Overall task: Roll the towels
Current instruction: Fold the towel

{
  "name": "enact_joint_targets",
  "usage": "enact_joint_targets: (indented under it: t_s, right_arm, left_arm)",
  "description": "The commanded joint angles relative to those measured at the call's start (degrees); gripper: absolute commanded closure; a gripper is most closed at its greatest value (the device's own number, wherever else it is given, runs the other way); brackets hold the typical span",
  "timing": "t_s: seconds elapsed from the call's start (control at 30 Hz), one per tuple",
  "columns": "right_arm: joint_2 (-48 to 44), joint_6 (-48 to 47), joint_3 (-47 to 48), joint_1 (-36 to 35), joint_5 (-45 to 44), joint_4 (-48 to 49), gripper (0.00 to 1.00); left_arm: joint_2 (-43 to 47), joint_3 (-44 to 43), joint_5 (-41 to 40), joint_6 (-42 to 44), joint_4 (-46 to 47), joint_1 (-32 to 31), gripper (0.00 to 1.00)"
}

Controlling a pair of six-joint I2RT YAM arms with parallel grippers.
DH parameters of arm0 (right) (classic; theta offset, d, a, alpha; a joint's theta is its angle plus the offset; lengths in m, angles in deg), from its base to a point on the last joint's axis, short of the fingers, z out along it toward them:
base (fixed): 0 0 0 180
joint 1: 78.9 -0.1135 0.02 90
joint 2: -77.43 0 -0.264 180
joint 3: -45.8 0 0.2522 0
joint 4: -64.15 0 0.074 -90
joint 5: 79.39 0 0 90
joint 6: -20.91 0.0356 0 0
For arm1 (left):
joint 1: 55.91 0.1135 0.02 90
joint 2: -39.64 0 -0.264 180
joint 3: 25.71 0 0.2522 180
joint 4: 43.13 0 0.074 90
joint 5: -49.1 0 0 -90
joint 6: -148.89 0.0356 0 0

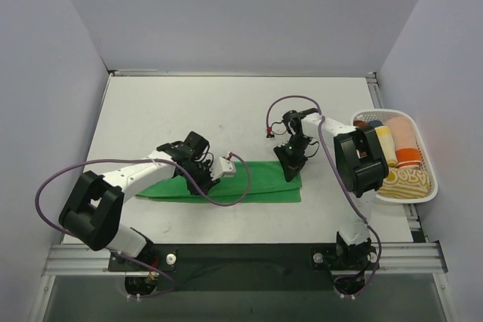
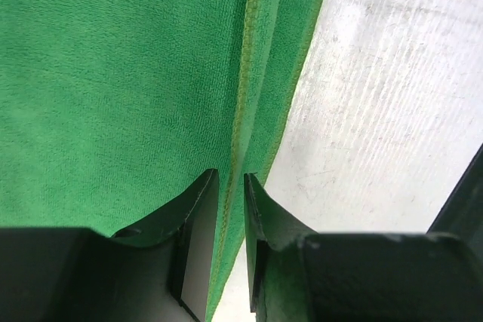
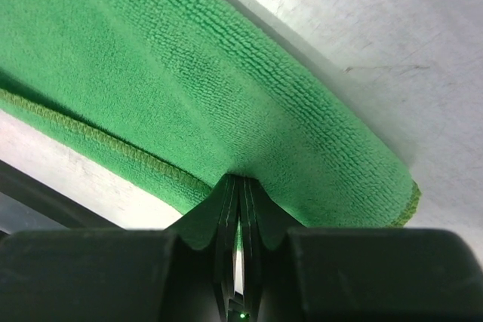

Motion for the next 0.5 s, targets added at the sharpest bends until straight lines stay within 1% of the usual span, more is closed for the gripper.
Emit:
enact_joint_targets:
  t_s: [0.0, 0.13, 0.27, 0.47]
  right_arm:
    - [-2.55, -3.35, -2.47, -0.47, 0.42, -4.56, 0.95]
    - [-5.54, -6.51, -3.88, -0.91, 0.86, -6.22, 0.94]
    - [-5.81, -9.32, -5.81, -1.88, 1.83, -8.07, 0.93]
    - [-7.21, -9.95, -7.66, -3.29, 1.56, -8.43, 0.9]
  left_arm:
    - [2.57, -1.21, 2.6, -0.88, -1.0, 0.99, 0.69]
    - [2.66, -2.18, 4.53, -4.66, -1.35, 3.97, 0.69]
    - [2.31, -2.19, 5.24, -5.9, -1.79, 6.79, 0.69]
    - [0.99, -2.89, 5.5, -7.57, -2.49, 10.92, 0.69]
